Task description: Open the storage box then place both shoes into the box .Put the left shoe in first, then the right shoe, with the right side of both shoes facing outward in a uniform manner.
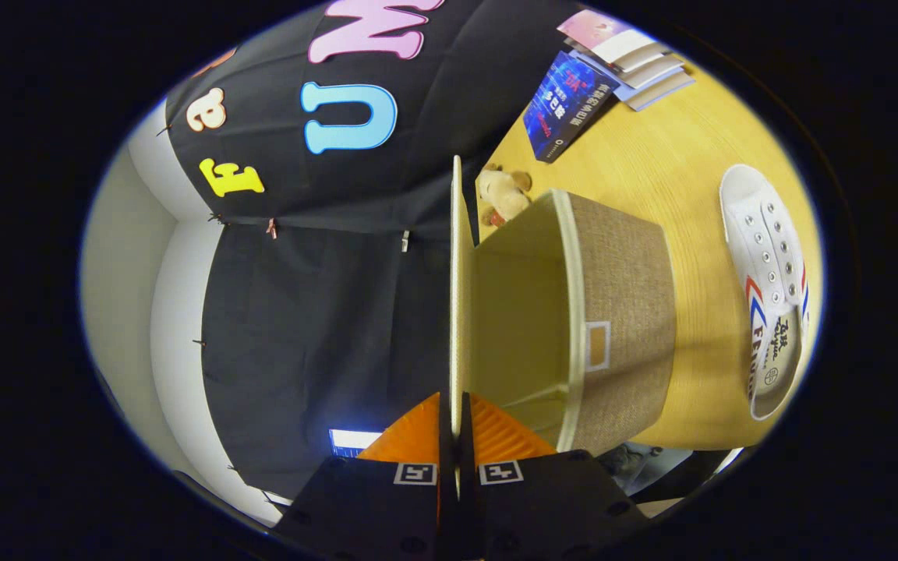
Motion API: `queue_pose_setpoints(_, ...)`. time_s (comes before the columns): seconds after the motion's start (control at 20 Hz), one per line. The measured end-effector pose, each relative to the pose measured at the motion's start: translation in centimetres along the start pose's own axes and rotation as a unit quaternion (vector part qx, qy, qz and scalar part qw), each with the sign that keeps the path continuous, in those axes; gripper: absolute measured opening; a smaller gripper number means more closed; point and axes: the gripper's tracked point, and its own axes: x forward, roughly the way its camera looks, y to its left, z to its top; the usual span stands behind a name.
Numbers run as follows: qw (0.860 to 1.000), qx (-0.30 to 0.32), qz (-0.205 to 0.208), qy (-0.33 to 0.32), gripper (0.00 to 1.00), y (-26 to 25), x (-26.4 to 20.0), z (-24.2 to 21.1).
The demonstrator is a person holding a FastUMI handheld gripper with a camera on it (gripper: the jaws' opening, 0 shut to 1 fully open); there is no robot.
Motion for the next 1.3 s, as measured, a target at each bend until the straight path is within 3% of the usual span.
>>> queue_pose_setpoints(0.4, 1.000, -0.023, -0.013, 0.001, 0.05, 7.4, 4.1, 0.3)
queue_pose_setpoints(0.8, 0.998, -0.057, -0.002, 0.016, 0.07, 14.4, 13.0, -1.6)
queue_pose_setpoints(1.3, 0.989, -0.132, -0.034, 0.058, 0.08, 12.4, 26.2, -7.0)
